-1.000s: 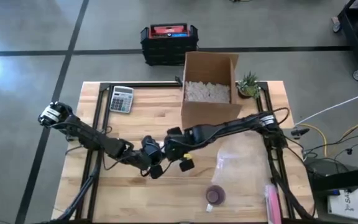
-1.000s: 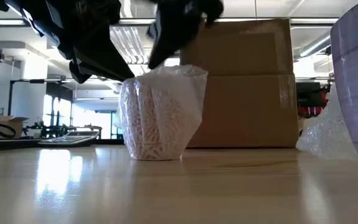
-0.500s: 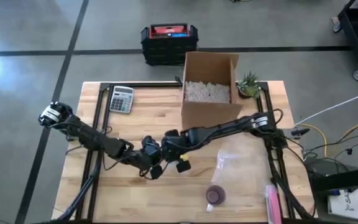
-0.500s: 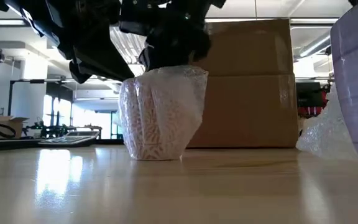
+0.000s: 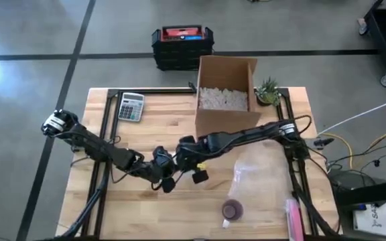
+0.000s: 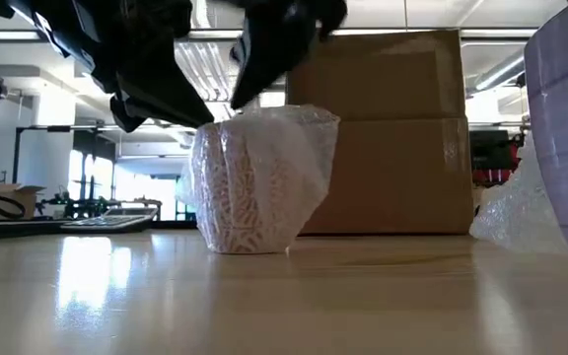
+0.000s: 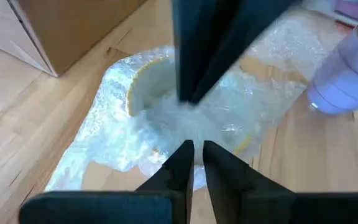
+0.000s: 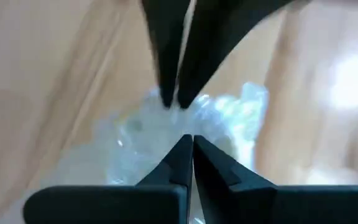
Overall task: Wrap mug
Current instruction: Wrap the orange patterned mug with the left transparent bubble wrap
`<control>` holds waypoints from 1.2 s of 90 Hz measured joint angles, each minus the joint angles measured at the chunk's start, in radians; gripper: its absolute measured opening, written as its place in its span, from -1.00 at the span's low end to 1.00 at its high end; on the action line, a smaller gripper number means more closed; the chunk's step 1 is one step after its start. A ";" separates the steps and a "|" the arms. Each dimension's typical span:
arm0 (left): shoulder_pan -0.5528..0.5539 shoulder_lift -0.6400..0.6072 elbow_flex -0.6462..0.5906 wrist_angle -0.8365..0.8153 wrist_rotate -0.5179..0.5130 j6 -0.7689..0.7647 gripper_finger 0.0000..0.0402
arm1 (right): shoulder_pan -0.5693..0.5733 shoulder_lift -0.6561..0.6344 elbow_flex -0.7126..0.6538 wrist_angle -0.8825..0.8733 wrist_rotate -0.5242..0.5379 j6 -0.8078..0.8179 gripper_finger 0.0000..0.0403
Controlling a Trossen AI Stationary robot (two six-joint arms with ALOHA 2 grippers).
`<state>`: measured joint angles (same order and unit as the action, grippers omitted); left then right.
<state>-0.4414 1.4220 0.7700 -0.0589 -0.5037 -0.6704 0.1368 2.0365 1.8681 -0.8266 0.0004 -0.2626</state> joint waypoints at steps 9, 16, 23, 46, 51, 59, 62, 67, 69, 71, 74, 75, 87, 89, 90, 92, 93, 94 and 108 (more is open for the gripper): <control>0.000 0.000 0.000 0.000 0.000 0.000 -0.89 | -0.002 -0.017 0.003 -0.001 0.000 0.000 -1.00; 0.000 0.000 0.000 0.000 0.001 0.000 -0.89 | -0.003 -0.017 -0.006 0.006 0.000 0.000 -1.00; 0.000 0.000 0.000 0.000 0.001 0.000 -0.89 | -0.005 -0.008 -0.027 0.022 0.000 0.001 -1.00; 0.000 0.000 0.000 0.003 0.005 0.000 -0.89 | -0.004 0.094 -0.078 0.066 -0.001 0.017 -1.00; 0.000 0.000 0.000 0.003 0.005 0.000 -0.89 | -0.004 0.110 -0.076 0.067 -0.001 0.017 -1.00; 0.000 0.000 0.000 0.004 0.006 0.000 -0.89 | -0.004 0.119 -0.075 0.069 -0.001 0.016 -1.00; 0.000 0.000 0.000 0.004 0.008 0.000 -0.89 | -0.004 0.116 -0.075 0.066 -0.001 0.016 -1.00; 0.000 0.000 0.000 0.006 0.008 0.000 -0.89 | -0.004 0.104 -0.073 0.054 -0.001 0.016 -1.00; 0.000 0.000 0.000 0.005 0.008 0.000 -0.89 | -0.004 0.096 -0.073 0.048 -0.001 0.016 -1.00; 0.000 0.000 0.000 0.006 0.008 0.000 -0.89 | -0.004 0.087 -0.071 0.041 -0.001 0.016 -1.00; 0.000 0.000 0.000 0.007 0.008 0.000 -0.89 | -0.004 0.074 -0.067 0.029 0.000 0.016 -1.00; 0.000 0.000 0.000 0.007 0.009 0.000 -0.89 | -0.004 0.069 -0.065 0.026 0.000 0.016 -1.00; 0.000 0.000 0.000 0.006 0.009 0.000 -0.89 | -0.004 -0.010 -0.051 0.032 0.000 0.016 -1.00; 0.000 0.000 0.000 0.006 0.009 0.000 -0.89 | -0.005 -0.020 -0.050 0.033 0.000 0.016 -1.00; 0.000 0.000 0.000 0.007 0.009 0.000 -0.89 | -0.005 -0.024 -0.049 0.034 0.000 0.017 -1.00; 0.000 0.000 0.000 0.007 0.009 0.000 -0.89 | -0.005 -0.029 -0.049 0.034 0.000 0.017 -1.00; 0.000 0.000 0.000 0.007 0.009 0.000 -0.89 | -0.005 -0.031 -0.049 0.034 0.000 0.017 -1.00; 0.000 0.000 0.000 0.007 0.009 0.000 -0.89 | -0.006 -0.032 -0.049 0.034 0.000 0.017 -1.00; 0.000 0.000 0.000 0.007 0.009 0.000 -0.89 | -0.006 -0.013 -0.056 0.055 -0.001 0.027 -1.00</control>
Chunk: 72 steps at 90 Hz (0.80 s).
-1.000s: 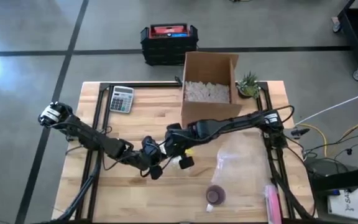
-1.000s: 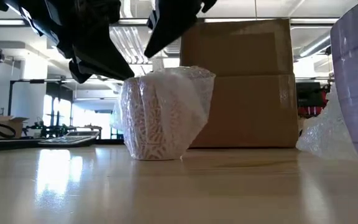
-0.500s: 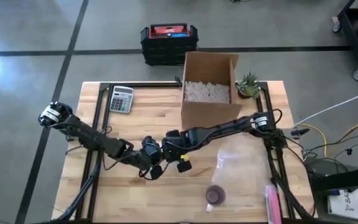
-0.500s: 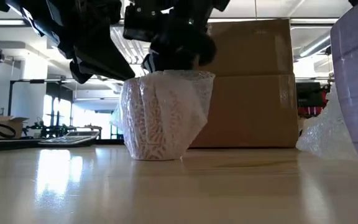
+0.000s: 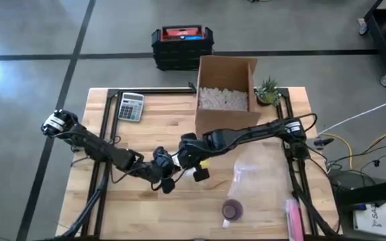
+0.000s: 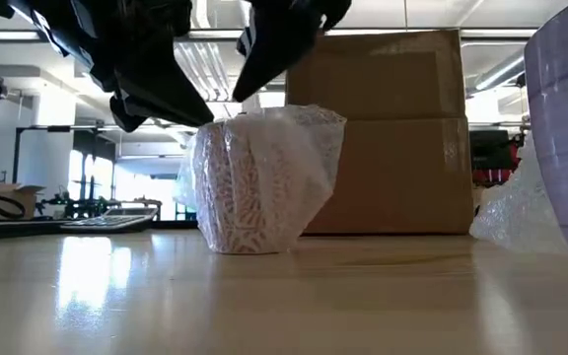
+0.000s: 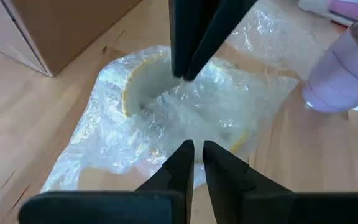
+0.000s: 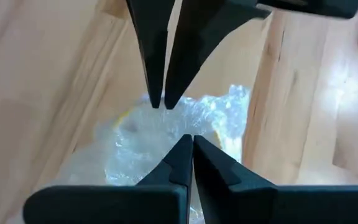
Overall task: Wrap mug
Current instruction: Wrap the orange patterned mug with the left transparent bubble wrap
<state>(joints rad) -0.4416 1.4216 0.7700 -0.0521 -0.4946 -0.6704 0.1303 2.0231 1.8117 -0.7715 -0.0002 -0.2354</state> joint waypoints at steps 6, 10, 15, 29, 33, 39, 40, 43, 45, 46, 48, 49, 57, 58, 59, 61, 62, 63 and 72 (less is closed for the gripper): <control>0.000 0.000 0.000 0.000 0.000 0.000 -0.89 | 0.000 0.027 -0.007 0.002 0.000 0.001 -1.00; 0.000 0.000 0.000 0.001 0.000 0.000 -0.89 | 0.000 0.050 -0.016 0.002 0.000 0.001 -1.00; 0.000 0.000 0.000 0.002 0.000 0.000 -0.89 | 0.000 0.085 -0.024 0.002 0.000 0.001 -1.00; 0.000 0.000 0.000 0.004 0.003 0.000 -0.89 | 0.000 0.132 -0.023 0.013 -0.001 0.001 -1.00; 0.000 0.000 0.000 0.005 0.003 0.000 -0.89 | 0.001 0.134 -0.023 0.015 -0.001 0.001 -1.00; 0.000 0.000 0.002 0.005 0.005 0.000 -0.89 | 0.001 0.134 -0.023 0.012 0.000 0.001 -1.00; 0.000 0.000 0.003 0.004 0.007 0.000 -0.89 | 0.001 0.132 -0.023 0.012 0.000 0.001 -1.00; 0.000 -0.003 0.007 -0.004 0.010 0.001 -0.89 | 0.001 0.127 -0.023 0.009 0.000 0.001 -1.00; 0.000 -0.008 0.014 -0.018 0.014 0.004 -0.89 | 0.001 0.124 -0.023 0.006 0.000 0.001 -1.00; 0.000 -0.010 0.018 -0.027 0.015 0.005 -0.89 | 0.001 0.122 -0.023 0.005 0.000 0.001 -1.00; -0.001 -0.018 0.027 -0.045 0.015 0.005 -0.89 | 0.001 0.117 -0.023 0.003 0.000 0.001 -1.00; -0.002 -0.025 0.033 -0.059 0.015 0.006 -0.89 | 0.001 0.114 -0.023 0.003 0.000 0.001 -1.00; -0.021 -0.107 0.097 -0.203 0.013 0.022 -0.91 | 0.001 0.099 -0.023 -0.005 0.001 0.000 -1.00; -0.022 -0.120 0.109 -0.225 0.013 0.024 -0.91 | 0.000 0.098 -0.023 -0.005 0.001 0.000 -1.00; -0.023 -0.133 0.121 -0.247 0.012 0.026 -0.92 | 0.000 0.098 -0.023 -0.004 0.001 0.000 -1.00; -0.025 -0.157 0.145 -0.300 0.012 0.029 -0.93 | 0.000 0.097 -0.023 -0.002 0.001 0.000 -1.00; -0.026 -0.171 0.159 -0.330 0.013 0.031 -0.94 | 0.000 0.097 -0.023 -0.002 0.001 0.000 -1.00; -0.026 -0.185 0.171 -0.360 0.012 0.032 -0.94 | 0.000 0.097 -0.023 -0.002 0.001 0.000 -1.00; -0.026 -0.295 0.295 -0.629 -0.054 0.046 -0.99 | 0.000 0.097 -0.023 0.000 0.001 0.002 -1.00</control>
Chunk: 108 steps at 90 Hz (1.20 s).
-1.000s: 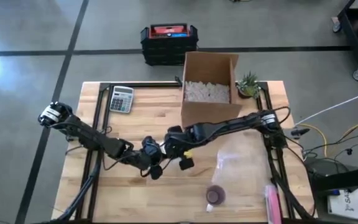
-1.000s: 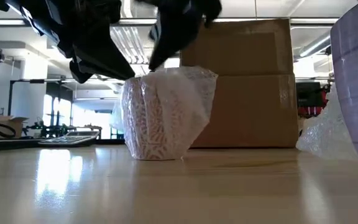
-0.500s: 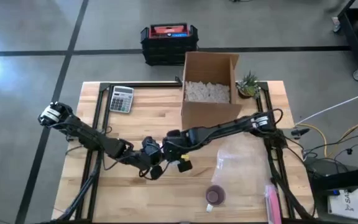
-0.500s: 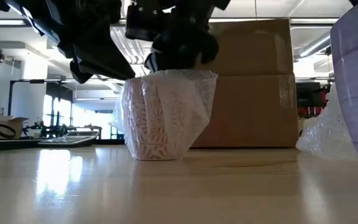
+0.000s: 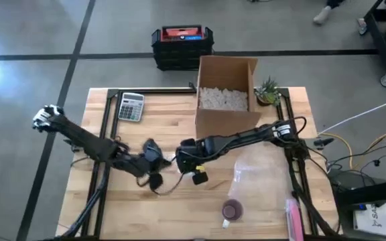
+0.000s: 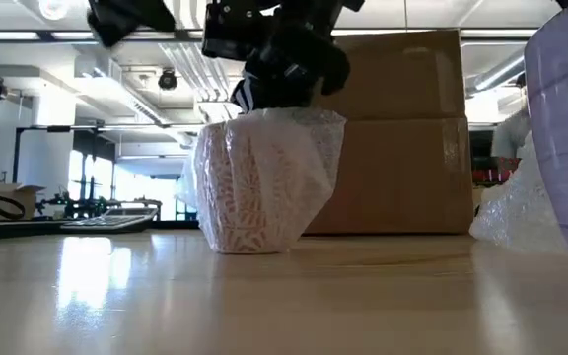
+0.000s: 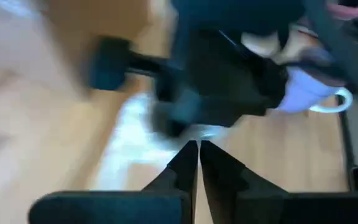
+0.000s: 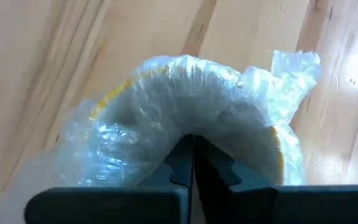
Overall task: Wrap mug
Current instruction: Wrap the orange patterned mug with the left transparent bubble wrap
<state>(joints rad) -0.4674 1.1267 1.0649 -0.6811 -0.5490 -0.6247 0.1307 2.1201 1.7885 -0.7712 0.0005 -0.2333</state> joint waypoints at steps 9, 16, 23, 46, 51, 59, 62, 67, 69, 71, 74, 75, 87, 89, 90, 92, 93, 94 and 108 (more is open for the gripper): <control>-0.027 -0.093 0.090 -0.109 -0.278 0.048 -0.99 | 0.000 0.003 0.007 0.029 -0.001 0.009 -1.00; -0.047 -0.139 0.102 -0.071 -0.459 0.124 -1.00 | -0.004 0.001 0.010 0.045 -0.003 0.028 -1.00; -0.046 -0.164 0.098 0.028 -0.478 0.277 -1.00 | -0.006 -0.001 0.011 0.074 -0.001 0.037 -1.00; -0.016 -0.133 0.132 -0.045 -0.239 0.229 -1.00 | -0.001 -0.001 0.041 0.068 -0.001 0.030 -1.00; -0.001 -0.102 0.125 -0.073 -0.158 0.172 -1.00 | -0.001 -0.002 0.054 0.049 0.000 0.018 -1.00; 0.001 -0.044 0.089 -0.141 -0.045 0.083 -1.00 | -0.001 0.006 0.073 0.018 0.000 0.007 -1.00; 0.001 -0.018 0.072 -0.152 -0.037 0.063 -1.00 | -0.002 0.007 0.080 0.023 0.000 0.006 -1.00; 0.001 0.026 0.045 -0.143 -0.056 0.043 -1.00 | -0.004 0.006 0.094 0.030 0.001 0.010 -1.00; 0.002 0.041 0.036 -0.134 -0.068 0.039 -1.00 | -0.005 0.005 0.100 0.035 0.002 0.015 -1.00; 0.002 0.055 0.028 -0.122 -0.076 0.038 -1.00 | -0.005 0.004 0.105 0.037 0.003 0.020 -1.00; 0.004 0.075 0.017 -0.099 -0.090 0.037 -1.00 | -0.005 0.003 0.111 0.037 0.002 0.023 -1.00; 0.004 0.081 0.014 -0.089 -0.094 0.037 -1.00 | -0.005 0.003 0.113 0.037 0.002 0.023 -1.00; 0.004 0.155 0.004 0.012 -0.095 0.085 -1.00 | -0.003 0.003 0.149 0.022 0.002 0.024 -1.00; 0.005 0.165 0.004 0.028 -0.095 0.089 -1.00 | -0.003 0.003 0.159 0.012 0.001 0.023 -1.00; 0.005 0.169 0.004 0.036 -0.094 0.092 -1.00 | -0.002 0.003 0.164 0.005 0.000 0.023 -1.00; 0.006 0.177 0.004 0.053 -0.094 0.097 -1.00 | -0.002 0.002 0.174 -0.012 -0.001 0.023 -1.00; 0.006 0.180 0.004 0.059 -0.093 0.100 -1.00 | -0.002 0.002 0.179 -0.022 -0.001 0.023 -1.00; 0.007 0.184 0.004 0.064 -0.092 0.101 -1.00 | -0.002 0.002 0.185 -0.033 -0.001 0.023 -1.00; 0.006 0.236 -0.010 0.060 -0.090 0.075 -1.00 | -0.004 0.000 0.288 -0.250 0.029 0.024 -1.00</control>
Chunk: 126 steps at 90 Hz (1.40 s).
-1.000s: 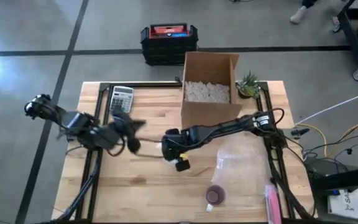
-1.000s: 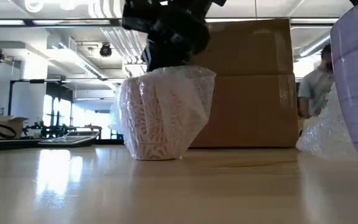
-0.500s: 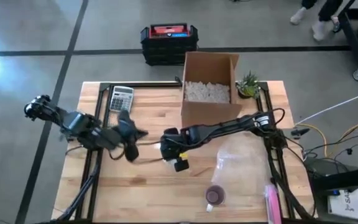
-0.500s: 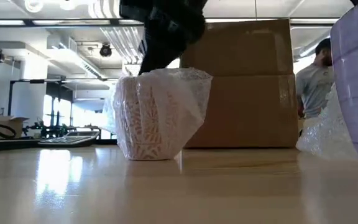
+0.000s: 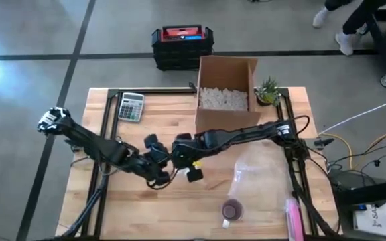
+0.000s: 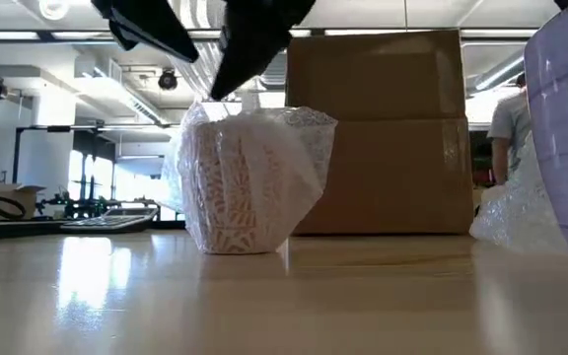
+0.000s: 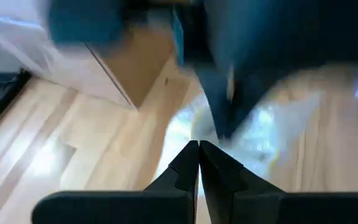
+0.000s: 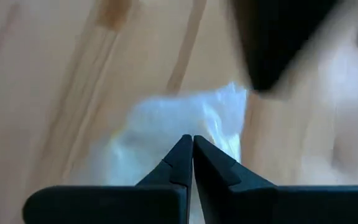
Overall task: Wrap mug
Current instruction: Wrap the orange patterned mug with the left transparent bubble wrap
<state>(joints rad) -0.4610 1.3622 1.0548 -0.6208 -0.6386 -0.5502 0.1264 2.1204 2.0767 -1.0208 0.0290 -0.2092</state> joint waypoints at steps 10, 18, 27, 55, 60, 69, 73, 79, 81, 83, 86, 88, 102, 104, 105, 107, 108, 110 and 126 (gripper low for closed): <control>0.000 0.019 -0.015 0.033 0.028 -0.024 -1.00 | 0.000 -0.005 0.048 -0.122 0.032 0.008 -1.00; 0.001 0.032 -0.055 0.106 0.066 -0.035 -1.00 | 0.000 -0.005 0.052 -0.170 0.036 0.029 -1.00; 0.003 0.035 -0.117 0.222 0.077 -0.035 -1.00 | 0.009 -0.005 0.039 -0.174 0.037 0.038 -1.00; 0.043 0.051 -0.328 0.599 0.125 -0.032 -1.00 | 0.018 -0.009 -0.029 -0.061 0.048 0.053 -1.00; 0.048 0.048 -0.342 0.625 0.125 -0.033 -1.00 | 0.019 -0.010 -0.044 -0.034 0.039 0.052 -1.00; 0.050 0.043 -0.348 0.629 0.125 -0.032 -1.00 | 0.020 -0.011 -0.101 0.066 -0.013 0.052 -1.00; 0.050 0.043 -0.347 0.627 0.125 -0.032 -1.00 | 0.020 -0.011 -0.131 0.112 -0.028 0.052 -1.00; 0.050 0.043 -0.345 0.625 0.125 -0.032 -1.00 | 0.020 -0.011 -0.189 0.199 -0.030 0.051 -1.00; 0.050 0.043 -0.345 0.625 0.126 -0.032 -1.00 | 0.020 -0.011 -0.208 0.233 -0.031 0.051 -1.00; 0.050 0.043 -0.345 0.624 0.126 -0.032 -1.00 | 0.020 -0.011 -0.229 0.265 -0.030 0.051 -1.00; 0.050 0.043 -0.345 0.623 0.126 -0.032 -1.00 | 0.019 -0.011 -0.262 0.308 -0.031 0.051 -1.00; 0.050 0.043 -0.345 0.623 0.126 -0.032 -1.00 | 0.018 -0.011 -0.283 0.330 -0.031 0.051 -1.00; 0.051 0.043 -0.345 0.624 0.126 -0.032 -1.00 | 0.002 -0.016 -0.405 0.454 -0.041 0.052 -1.00; 0.051 0.043 -0.345 0.625 0.126 -0.032 -1.00 | 0.000 -0.016 -0.411 0.456 -0.041 0.052 -1.00; 0.051 0.043 -0.345 0.626 0.126 -0.032 -1.00 | 0.000 -0.016 -0.413 0.455 -0.041 0.052 -1.00; 0.051 0.043 -0.345 0.626 0.126 -0.032 -1.00 | -0.001 -0.016 -0.414 0.453 -0.041 0.052 -1.00; 0.051 0.043 -0.345 0.626 0.126 -0.032 -1.00 | -0.001 -0.016 -0.414 0.451 -0.041 0.052 -1.00; 0.051 0.043 -0.345 0.626 0.126 -0.032 -1.00 | -0.001 -0.019 -0.414 0.449 -0.040 0.052 -1.00; 0.051 0.044 -0.345 0.627 0.125 -0.028 -1.00 | -0.001 -0.058 -0.286 0.271 -0.026 0.009 -1.00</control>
<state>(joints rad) -0.4095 1.4059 0.7097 0.0060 -0.5133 -0.5780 0.1257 2.0619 1.7902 -0.7500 0.0029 -0.2002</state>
